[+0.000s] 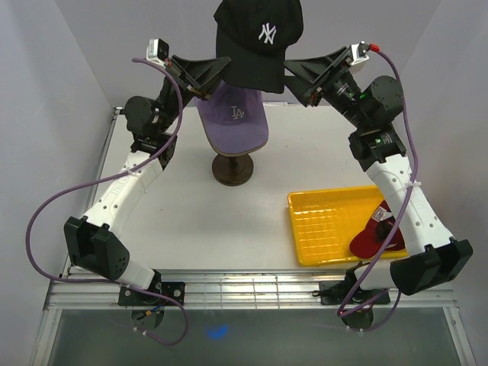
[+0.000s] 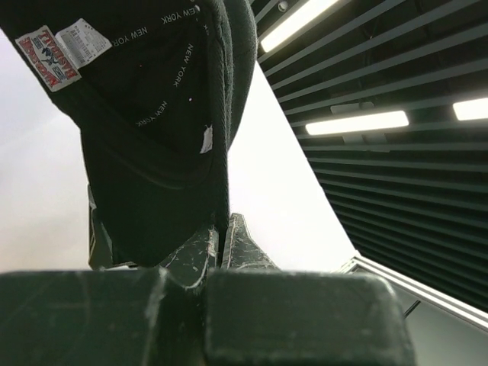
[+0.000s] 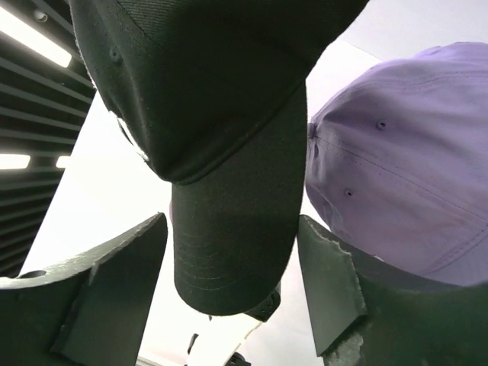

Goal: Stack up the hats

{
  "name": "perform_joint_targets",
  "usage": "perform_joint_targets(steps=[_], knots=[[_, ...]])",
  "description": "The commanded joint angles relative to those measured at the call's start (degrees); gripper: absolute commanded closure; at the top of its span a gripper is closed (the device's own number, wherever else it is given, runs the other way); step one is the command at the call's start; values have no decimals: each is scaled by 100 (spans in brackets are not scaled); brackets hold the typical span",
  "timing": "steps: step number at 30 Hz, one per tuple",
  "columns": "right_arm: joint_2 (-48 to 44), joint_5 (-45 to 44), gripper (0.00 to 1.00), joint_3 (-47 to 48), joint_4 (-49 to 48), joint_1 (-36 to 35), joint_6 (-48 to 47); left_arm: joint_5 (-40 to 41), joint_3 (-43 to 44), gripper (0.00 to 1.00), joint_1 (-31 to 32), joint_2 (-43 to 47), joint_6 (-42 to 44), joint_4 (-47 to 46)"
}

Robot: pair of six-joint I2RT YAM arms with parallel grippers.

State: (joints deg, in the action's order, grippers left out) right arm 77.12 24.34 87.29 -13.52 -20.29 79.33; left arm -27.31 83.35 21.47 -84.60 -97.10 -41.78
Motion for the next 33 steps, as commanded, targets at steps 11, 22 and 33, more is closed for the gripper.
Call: perform_joint_targets(steps=[11,22,33], knots=[[-66,203,47,-54,-862,-168,460,77,-670,100,-47,610,121,-103],[162,238,59,210,-1152,-352,759,314,-1154,100,-56,998,455,530],[137,203,60,-27,-1777,-554,1120,595,-1339,100,-56,989,218,689]])
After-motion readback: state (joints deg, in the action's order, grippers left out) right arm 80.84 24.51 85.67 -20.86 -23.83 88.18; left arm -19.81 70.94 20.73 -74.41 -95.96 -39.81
